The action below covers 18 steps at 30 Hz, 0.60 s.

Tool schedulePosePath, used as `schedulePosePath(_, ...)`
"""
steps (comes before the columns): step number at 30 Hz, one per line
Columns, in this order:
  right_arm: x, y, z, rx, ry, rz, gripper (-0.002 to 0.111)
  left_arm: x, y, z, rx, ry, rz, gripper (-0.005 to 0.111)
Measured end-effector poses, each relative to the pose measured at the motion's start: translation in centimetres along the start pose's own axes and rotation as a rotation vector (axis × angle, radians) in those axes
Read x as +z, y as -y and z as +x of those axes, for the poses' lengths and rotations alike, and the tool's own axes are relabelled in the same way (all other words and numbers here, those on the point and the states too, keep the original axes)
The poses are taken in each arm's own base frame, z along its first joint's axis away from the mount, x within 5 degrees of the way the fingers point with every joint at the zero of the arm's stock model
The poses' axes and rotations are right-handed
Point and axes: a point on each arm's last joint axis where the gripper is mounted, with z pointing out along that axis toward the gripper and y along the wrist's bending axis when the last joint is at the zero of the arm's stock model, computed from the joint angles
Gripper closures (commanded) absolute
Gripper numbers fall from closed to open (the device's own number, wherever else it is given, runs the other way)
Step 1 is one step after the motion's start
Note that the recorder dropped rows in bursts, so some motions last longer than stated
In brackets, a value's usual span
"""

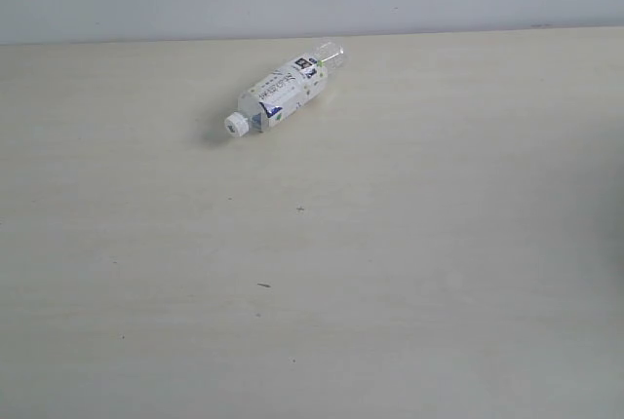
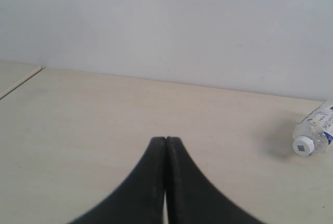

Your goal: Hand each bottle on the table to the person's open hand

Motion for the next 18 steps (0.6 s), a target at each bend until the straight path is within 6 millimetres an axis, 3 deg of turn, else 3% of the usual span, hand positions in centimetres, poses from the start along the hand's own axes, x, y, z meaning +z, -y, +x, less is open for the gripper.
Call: schedulePosePath(18,0.03,0.05,0.16,0.014,-0.014,0.005,0.106,0.0,0.0,0.0,0.0,0.0,0.0,0.107)
